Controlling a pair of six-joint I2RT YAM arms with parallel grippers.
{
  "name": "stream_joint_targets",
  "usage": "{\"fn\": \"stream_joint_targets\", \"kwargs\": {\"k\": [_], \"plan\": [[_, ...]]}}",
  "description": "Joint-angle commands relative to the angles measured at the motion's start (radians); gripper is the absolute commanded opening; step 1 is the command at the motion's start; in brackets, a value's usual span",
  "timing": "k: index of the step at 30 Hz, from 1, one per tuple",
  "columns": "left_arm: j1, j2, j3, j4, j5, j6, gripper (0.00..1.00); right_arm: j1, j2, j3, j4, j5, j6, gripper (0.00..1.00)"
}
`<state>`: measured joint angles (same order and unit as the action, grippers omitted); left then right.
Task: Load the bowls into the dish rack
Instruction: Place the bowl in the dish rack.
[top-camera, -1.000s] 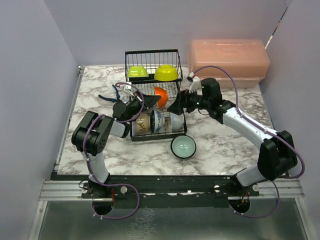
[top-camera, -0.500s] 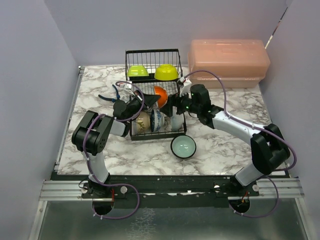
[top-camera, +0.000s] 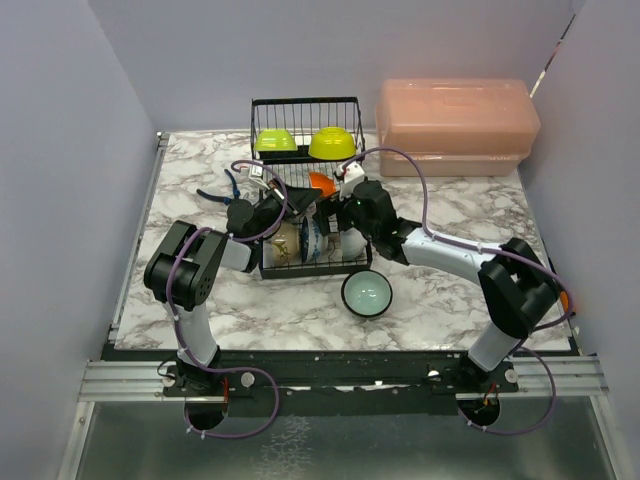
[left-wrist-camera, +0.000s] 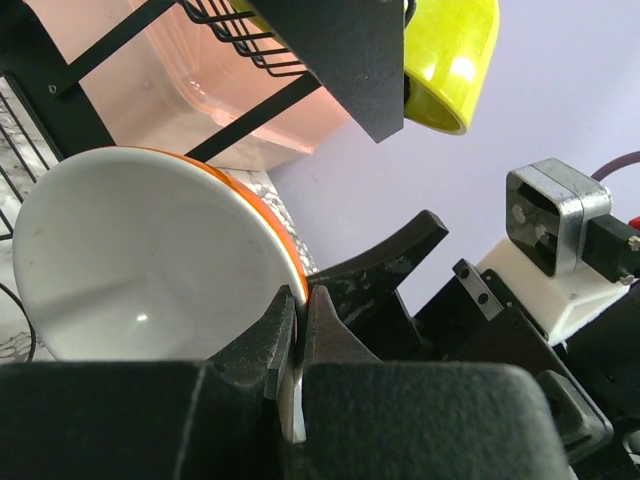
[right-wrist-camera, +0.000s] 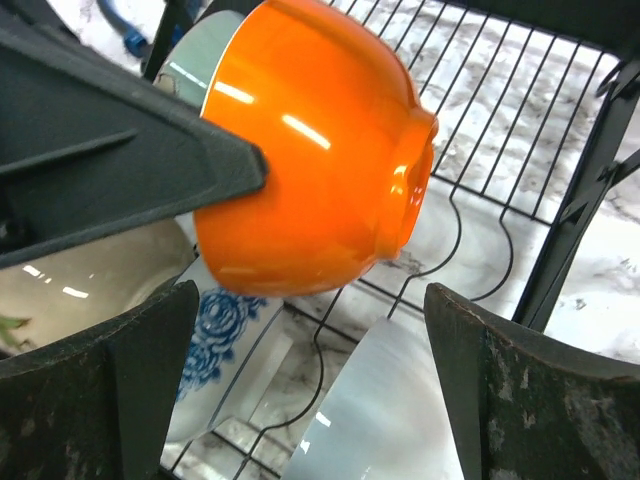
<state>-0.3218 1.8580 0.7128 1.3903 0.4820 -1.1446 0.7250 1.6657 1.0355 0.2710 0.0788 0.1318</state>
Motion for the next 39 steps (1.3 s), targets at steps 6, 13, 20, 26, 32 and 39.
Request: {"fn": "stream_joint_targets", "kwargs": {"k": [6, 13, 20, 26, 32, 39], "plan": [[0.011, 0.001, 0.038, -0.039, 0.005, -0.069, 0.00, 0.007, 0.068, 0.065, 0.122, 0.025, -0.115, 0.97], [0.011, 0.003, 0.046, -0.039, 0.015, -0.075, 0.00, 0.007, 0.079, 0.065, 0.156, -0.033, -0.151, 0.63], [0.011, -0.007, 0.041, -0.039, 0.017, -0.079, 0.00, 0.007, 0.086, 0.064, 0.148, -0.040, -0.113, 0.13], [0.011, -0.054, -0.005, -0.042, -0.054, -0.058, 0.22, 0.007, 0.081, 0.067, 0.130, -0.017, -0.034, 0.01], [0.013, -0.147, -0.060, -0.175, -0.149, 0.046, 0.43, 0.007, 0.096, 0.082, 0.094, 0.030, 0.036, 0.00], [0.013, -0.335, -0.101, -0.465, -0.319, 0.259, 0.62, 0.007, 0.127, 0.112, 0.069, 0.100, 0.061, 0.00]]}}
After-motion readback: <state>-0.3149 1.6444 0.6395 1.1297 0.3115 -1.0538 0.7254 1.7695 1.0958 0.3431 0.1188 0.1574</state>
